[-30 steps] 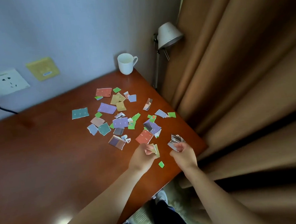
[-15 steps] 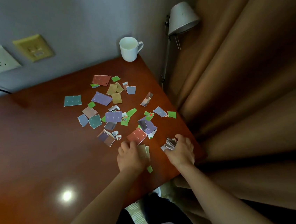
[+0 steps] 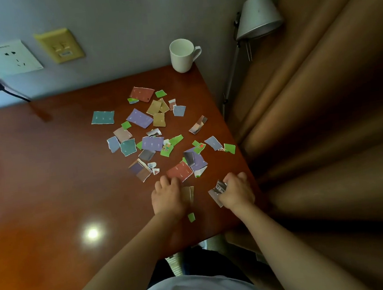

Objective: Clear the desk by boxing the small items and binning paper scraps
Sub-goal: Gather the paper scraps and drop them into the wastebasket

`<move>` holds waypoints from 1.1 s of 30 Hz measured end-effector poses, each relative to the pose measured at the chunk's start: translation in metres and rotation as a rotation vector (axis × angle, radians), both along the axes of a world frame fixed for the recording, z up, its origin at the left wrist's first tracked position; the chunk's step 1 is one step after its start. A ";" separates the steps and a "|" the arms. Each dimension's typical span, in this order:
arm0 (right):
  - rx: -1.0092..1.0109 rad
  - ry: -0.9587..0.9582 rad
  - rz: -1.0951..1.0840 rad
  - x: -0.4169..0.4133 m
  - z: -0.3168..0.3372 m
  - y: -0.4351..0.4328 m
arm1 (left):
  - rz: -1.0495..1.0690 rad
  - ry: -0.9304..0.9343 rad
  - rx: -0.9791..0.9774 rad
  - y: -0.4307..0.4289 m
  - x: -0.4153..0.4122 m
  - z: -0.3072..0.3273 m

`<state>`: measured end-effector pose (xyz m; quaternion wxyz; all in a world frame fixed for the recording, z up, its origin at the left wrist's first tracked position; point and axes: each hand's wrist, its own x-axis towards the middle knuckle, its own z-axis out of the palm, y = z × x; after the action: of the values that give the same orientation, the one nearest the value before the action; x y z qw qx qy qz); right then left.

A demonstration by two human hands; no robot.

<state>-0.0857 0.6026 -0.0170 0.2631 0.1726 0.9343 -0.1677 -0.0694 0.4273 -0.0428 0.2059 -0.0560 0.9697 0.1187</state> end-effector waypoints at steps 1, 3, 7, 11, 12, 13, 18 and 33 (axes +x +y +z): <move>-0.010 -0.002 0.001 0.001 -0.001 -0.001 | -0.006 0.003 -0.004 0.000 -0.001 0.000; -0.040 0.003 0.008 0.003 -0.001 -0.004 | -0.042 0.003 -0.020 0.001 -0.001 0.001; -0.219 -0.022 -0.025 0.004 -0.005 -0.007 | -0.050 0.009 0.018 0.001 -0.001 0.005; -0.443 -0.016 -0.181 0.006 -0.007 -0.018 | 0.115 -0.029 0.212 -0.004 0.001 0.007; -0.545 -0.019 -0.278 0.006 -0.005 -0.022 | 0.193 -0.062 0.310 -0.006 0.001 0.008; -0.650 -0.030 -0.384 0.006 -0.003 -0.028 | 0.282 -0.101 0.440 -0.007 0.001 0.009; -0.907 -0.026 -0.633 0.000 0.017 -0.055 | 0.672 -0.165 0.918 -0.010 -0.003 0.017; -0.850 0.050 -0.363 0.021 0.021 -0.089 | 0.855 -0.273 1.034 -0.029 0.003 0.045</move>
<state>-0.0648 0.5137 0.0039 0.2544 0.2059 0.7433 -0.5835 -0.0667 0.3979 0.0024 0.2615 -0.3428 0.6466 0.6292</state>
